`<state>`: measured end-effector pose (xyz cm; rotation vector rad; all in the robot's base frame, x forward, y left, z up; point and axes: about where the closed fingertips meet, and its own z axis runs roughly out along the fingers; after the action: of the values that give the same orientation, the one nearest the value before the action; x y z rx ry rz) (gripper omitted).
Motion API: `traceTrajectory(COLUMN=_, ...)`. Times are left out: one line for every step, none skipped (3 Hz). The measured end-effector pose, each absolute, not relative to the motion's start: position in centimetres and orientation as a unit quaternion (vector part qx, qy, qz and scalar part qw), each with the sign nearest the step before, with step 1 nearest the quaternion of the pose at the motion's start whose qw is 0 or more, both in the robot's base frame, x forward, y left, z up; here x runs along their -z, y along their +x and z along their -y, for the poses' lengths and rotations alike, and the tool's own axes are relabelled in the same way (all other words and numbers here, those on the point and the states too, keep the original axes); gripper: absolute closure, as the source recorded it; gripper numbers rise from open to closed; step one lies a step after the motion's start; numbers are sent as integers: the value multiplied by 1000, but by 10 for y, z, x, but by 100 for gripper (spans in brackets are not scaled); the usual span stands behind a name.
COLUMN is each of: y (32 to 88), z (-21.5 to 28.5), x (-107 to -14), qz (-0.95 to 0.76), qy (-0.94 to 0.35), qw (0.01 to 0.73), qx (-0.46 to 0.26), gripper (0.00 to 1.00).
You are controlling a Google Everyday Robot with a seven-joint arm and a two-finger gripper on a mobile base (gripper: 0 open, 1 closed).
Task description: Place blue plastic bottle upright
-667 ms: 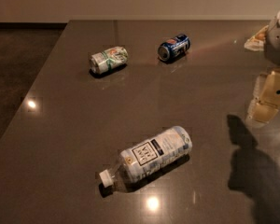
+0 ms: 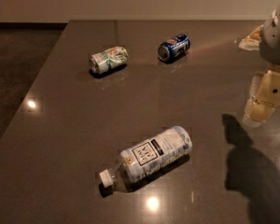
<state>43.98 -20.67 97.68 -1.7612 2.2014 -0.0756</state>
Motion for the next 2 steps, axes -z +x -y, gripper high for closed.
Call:
traceTrajectory(y=437, z=182, x=-972, qz=-747, qy=-644, qw=164, qx=11, gripper=0)
traceTrajectory(y=429, z=148, x=-960, qz=-706, qy=-691, qw=158, qx=-3, gripper=0)
